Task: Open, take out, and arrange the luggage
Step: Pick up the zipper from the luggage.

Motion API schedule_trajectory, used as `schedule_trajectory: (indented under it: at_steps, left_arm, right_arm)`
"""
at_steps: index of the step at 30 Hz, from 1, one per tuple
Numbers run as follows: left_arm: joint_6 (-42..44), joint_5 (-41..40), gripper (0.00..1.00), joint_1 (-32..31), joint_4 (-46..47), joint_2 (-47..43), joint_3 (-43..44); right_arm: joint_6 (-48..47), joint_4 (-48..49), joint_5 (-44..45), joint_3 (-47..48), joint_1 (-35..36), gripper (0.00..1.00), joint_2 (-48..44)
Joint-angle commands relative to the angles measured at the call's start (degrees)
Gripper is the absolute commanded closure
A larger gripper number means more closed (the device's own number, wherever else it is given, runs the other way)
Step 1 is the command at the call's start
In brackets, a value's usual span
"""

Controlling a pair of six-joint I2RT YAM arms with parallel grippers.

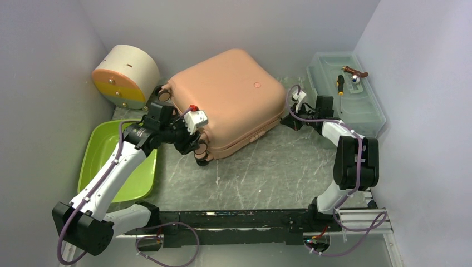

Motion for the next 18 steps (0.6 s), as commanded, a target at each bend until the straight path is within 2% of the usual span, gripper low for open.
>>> schedule_trajectory:
  at_steps: [1,3,10,13,18]
  left_arm:
    - [0.49,2.60,1.00,0.20,-5.12,-1.24,-0.59]
    - [0.42,2.58,1.00,0.20,-5.20,-1.34,-0.75]
    - [-0.16,0.07,1.00,0.20,-5.27,-2.33,-1.30]
    - [-0.18,-1.25,1.00,0.20,-5.64,-3.14,-1.43]
    - [0.20,-1.89,1.00,0.20,-6.93,-4.09,-1.45]
  right_arm:
    - [-3.68,-1.20,-4.86,1.24,-0.63,1.00,-0.94]
    - [-1.68,0.99,-2.51,0.51,-0.63,1.00,-1.80]
    - [11.26,11.23,16.65,-1.82,-1.94,1.00,-4.33]
    - [14.27,10.81,23.72,-0.79,-2.28,1.00,-3.92]
    - [14.57,9.35,28.75,2.82,-1.65,1.00,-1.98]
